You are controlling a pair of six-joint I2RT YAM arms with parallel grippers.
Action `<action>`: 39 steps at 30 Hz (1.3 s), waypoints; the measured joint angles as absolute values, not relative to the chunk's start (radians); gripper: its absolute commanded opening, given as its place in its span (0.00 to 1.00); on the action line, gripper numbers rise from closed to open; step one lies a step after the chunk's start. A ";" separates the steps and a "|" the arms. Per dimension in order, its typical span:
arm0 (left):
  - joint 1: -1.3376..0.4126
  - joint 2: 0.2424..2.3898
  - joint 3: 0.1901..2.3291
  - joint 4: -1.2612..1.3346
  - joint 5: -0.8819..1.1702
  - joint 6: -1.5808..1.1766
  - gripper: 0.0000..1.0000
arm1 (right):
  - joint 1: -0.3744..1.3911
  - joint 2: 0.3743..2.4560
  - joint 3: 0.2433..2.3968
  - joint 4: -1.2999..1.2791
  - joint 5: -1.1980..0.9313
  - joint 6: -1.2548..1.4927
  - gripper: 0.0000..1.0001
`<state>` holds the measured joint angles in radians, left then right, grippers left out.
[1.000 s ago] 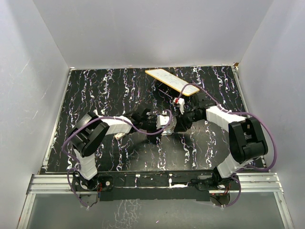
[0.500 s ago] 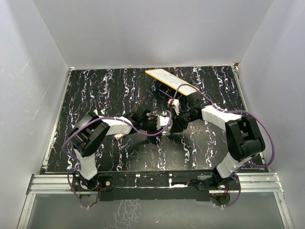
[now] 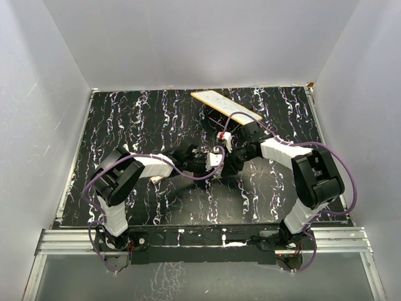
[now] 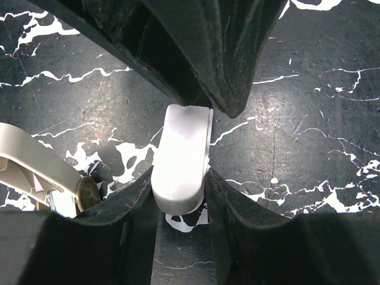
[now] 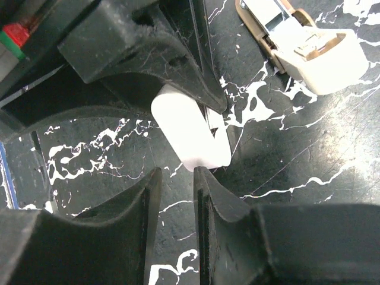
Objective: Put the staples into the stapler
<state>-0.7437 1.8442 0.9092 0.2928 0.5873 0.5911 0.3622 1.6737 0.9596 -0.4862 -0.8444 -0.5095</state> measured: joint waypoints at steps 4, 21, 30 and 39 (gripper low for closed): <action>-0.744 1.844 0.908 0.295 0.588 0.591 0.33 | 0.367 1.684 0.973 -0.476 -0.845 -0.505 0.31; -0.750 1.809 0.907 0.221 0.569 0.607 0.88 | 0.355 1.582 0.919 -0.396 -0.667 -0.568 0.80; -0.728 1.707 0.913 -0.022 0.516 0.612 0.87 | 0.395 1.562 0.833 -0.356 -0.628 -0.626 0.85; -0.491 1.517 0.984 -0.264 0.585 0.579 0.88 | 0.465 1.596 0.820 -0.265 -0.591 -0.655 0.83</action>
<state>-0.4911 1.5166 0.9836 -0.2638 0.5846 0.5789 0.4648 1.5959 0.8200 -0.2649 -0.5915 -0.6548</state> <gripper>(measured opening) 0.854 0.846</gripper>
